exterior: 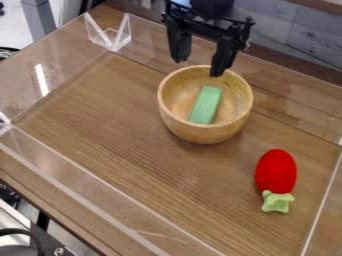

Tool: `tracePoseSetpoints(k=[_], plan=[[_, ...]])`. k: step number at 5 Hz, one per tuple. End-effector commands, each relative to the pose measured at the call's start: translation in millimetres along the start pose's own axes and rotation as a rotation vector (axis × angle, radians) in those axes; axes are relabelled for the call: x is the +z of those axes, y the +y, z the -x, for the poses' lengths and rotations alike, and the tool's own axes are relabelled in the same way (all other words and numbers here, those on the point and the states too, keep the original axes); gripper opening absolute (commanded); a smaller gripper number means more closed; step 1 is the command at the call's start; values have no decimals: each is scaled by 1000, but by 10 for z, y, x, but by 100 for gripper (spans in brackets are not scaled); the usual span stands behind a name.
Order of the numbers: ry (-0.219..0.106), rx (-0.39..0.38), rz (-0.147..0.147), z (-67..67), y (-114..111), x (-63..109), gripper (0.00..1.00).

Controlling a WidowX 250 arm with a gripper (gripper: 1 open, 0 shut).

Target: Remove the green stick from the brown bowl and put it on the table

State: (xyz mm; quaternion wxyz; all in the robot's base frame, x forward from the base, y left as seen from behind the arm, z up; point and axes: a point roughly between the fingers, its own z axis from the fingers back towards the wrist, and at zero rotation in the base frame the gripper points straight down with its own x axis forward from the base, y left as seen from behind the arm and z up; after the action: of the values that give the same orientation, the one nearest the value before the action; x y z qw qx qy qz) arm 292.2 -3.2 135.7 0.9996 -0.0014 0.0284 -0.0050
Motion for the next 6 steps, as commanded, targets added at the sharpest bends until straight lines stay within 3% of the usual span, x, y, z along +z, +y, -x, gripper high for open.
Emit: tracePoseSetpoints(k=[1,2,3,4,6], plan=[[9,22,4,-8,39,-154,100],[18,42,4,-22,75,-385,100],[-1,85,16,-15,38,-552,100],[-32,132,22,-31,6,-663,100],[-63,118,16,-168,-88,-820,100]])
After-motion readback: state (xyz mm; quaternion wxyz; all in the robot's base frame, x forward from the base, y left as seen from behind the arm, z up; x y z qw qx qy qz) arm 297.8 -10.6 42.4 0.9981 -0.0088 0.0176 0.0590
